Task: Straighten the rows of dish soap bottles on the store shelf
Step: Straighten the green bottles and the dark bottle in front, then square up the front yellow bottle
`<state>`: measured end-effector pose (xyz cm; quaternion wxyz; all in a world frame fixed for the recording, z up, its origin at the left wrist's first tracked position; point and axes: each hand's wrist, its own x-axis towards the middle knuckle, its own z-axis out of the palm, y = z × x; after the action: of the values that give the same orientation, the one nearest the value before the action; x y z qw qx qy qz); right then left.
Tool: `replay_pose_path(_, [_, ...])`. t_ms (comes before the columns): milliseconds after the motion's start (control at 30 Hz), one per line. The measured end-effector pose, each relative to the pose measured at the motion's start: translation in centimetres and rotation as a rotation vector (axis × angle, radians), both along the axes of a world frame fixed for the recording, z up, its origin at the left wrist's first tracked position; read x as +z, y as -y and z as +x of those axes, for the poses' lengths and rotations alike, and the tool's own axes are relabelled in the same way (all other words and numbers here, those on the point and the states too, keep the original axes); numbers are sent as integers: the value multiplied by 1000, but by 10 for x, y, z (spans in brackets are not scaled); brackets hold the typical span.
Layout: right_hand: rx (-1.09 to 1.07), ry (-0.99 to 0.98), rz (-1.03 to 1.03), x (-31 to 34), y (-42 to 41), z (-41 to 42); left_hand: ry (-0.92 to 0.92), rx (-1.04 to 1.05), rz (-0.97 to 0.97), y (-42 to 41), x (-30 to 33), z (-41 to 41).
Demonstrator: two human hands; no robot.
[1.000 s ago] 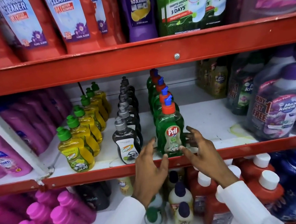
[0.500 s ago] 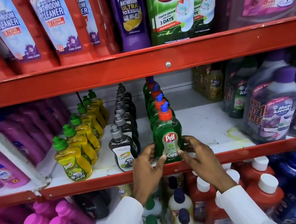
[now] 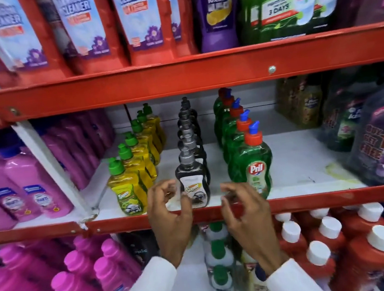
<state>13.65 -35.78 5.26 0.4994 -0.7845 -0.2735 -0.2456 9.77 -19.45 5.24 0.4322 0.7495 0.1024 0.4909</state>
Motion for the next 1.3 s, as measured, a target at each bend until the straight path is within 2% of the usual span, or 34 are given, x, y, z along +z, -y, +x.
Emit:
replay_pose_path(100, [57, -123, -104, 0, -34, 11, -246, -121, -14, -24, -1, 5])
replay_pose_path(200, [91, -189, -172, 3, -44, 21, -340, -236, 54, -34, -5, 10])
replay_pose_path(667, [45, -280, -203, 3, -41, 23, -288, -347, 76, -41, -10, 13])
replay_pose_path(767, [7, -274, -134, 2, -43, 18, -290, -354, 77, -41, -9, 9])
replay_pose_path(867, [-145, -222, 64, 2, -44, -1, -230, -259, 29, -46, -12, -6])
replay_pose_path(933, [-191, -135, 152, 2, -54, -20, -92, -117, 25, -53, -7, -27])
replay_pose_path(1000, [-153, -86, 157, 1, -71, -32, 38, -16, 28, -63, -3, -46])
replay_pose_path(1100, [4, -129, 52, -1, -109, -36, 116, 111, -13, -96, -2, -56])
replay_pose_path(1200, [130, -192, -84, -1, -143, -28, -15, 100, -77, -133, -5, -51])
replay_pose_path(1300, [228, -232, -154, 2, -166, -18, -215, 18, 26, -154, -8, -48])
